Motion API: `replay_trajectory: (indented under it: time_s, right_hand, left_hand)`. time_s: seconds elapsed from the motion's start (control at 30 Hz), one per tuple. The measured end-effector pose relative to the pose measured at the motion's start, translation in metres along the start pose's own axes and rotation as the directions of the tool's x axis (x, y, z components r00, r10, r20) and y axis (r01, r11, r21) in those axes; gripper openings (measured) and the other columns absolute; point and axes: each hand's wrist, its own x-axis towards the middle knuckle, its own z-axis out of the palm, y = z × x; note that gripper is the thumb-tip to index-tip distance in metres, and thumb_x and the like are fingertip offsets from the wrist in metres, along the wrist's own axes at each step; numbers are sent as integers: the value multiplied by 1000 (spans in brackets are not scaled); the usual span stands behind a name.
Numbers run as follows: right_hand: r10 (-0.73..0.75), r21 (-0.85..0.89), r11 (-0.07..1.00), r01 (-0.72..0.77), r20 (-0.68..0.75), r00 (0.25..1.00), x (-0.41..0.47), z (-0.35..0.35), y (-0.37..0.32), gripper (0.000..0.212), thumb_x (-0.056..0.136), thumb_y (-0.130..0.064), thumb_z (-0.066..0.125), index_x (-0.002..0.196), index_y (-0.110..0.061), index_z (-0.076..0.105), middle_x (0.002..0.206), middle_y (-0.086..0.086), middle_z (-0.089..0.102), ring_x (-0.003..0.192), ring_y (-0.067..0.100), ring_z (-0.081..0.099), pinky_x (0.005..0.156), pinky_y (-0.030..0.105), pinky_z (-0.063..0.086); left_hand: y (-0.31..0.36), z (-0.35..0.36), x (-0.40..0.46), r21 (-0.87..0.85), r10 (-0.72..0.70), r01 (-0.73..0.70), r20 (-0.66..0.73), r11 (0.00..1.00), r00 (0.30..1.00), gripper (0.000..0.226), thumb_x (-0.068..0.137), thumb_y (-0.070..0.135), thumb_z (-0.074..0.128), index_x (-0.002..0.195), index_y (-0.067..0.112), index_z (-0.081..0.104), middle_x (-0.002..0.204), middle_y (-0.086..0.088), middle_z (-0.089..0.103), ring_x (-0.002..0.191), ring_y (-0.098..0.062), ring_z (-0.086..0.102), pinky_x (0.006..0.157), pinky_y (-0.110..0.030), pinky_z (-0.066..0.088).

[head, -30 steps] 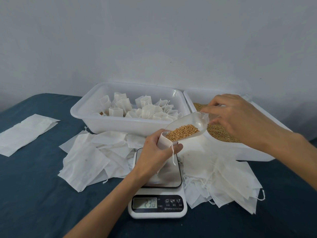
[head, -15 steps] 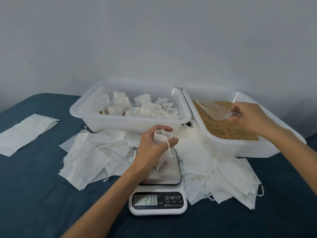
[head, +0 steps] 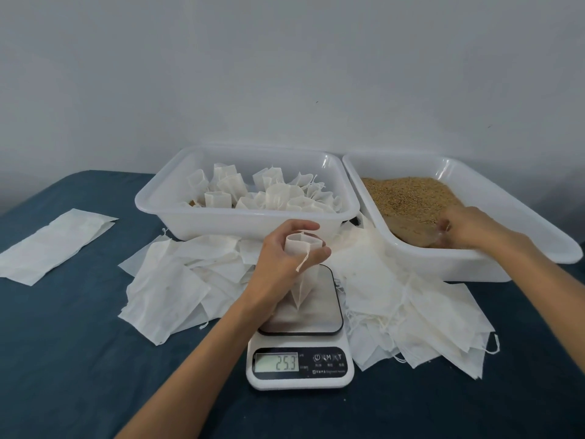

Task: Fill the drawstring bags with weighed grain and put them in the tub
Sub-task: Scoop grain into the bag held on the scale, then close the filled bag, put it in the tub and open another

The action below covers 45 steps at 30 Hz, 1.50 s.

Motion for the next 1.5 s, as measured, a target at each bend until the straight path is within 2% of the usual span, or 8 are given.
replay_trajectory:
  time_s: [0.17,0.37,0.6,0.83,0.97,1.17,1.33,1.5]
  right_hand:
    - [-57,9,998,63,-289,956,-27,-14,-24,31,92,-15,69,121,-4,66,121,14,66,112,34,60,92,45,52]
    - [-174,364,662,656,-776,606,-106,1,-114,15,98,-22,62,112,-22,67,91,-14,67,78,2,58,69,11,45]
    - [-146,530,485,696,-735,662,-113,41,-142,13,100,-20,59,108,-19,70,75,-19,63,69,6,64,63,20,49]
    - [-266,559,451,696,-660,702,-117,53,-146,18,104,-35,48,108,-28,64,72,-17,61,72,5,62,67,22,49]
    - [-295,530,467,707,-661,690,-118,54,-145,18,107,-30,46,110,-26,63,74,-15,60,70,7,60,66,27,50]
    - [-234,555,430,712,-693,682,-115,42,-135,19,107,-28,47,111,-22,65,70,-19,56,67,6,59,64,22,47]
    - [-228,609,380,696,-668,708,-113,41,-131,19,107,-26,49,114,-21,65,68,-13,61,64,6,59,57,19,44]
    - [-194,633,337,697,-678,709,-110,40,-129,18,106,-23,51,116,-21,66,69,-13,63,66,6,64,60,15,47]
  left_hand:
    - [-2,1,0,18,-16,16,27,1000,1000,31,88,7,81,115,17,70,97,-7,80,92,-22,76,73,-19,53]
    - [-8,1,2,121,58,-69,91,990,994,19,108,9,53,116,5,69,95,-11,80,84,-20,74,78,-28,57]
    - [31,-10,35,154,117,-112,-28,982,993,34,111,35,46,116,14,73,102,-6,81,99,-21,78,55,-28,56]
    - [68,5,147,296,74,-53,-61,954,995,35,112,27,48,114,4,75,112,-14,71,100,-22,64,85,-34,52]
    - [43,21,194,771,-33,66,-59,634,998,27,102,14,56,110,3,79,111,-19,74,101,-41,65,67,-28,47]
    - [18,30,208,931,-77,83,-59,355,995,41,101,20,61,64,8,48,62,-3,49,83,-30,55,66,-32,33]
    - [40,25,178,878,6,38,-46,477,999,33,96,14,70,128,7,66,122,-10,69,115,-29,63,94,-30,47]
    - [44,2,80,782,418,-247,-19,572,908,21,95,0,65,110,13,72,93,1,69,80,-9,59,75,-17,48]
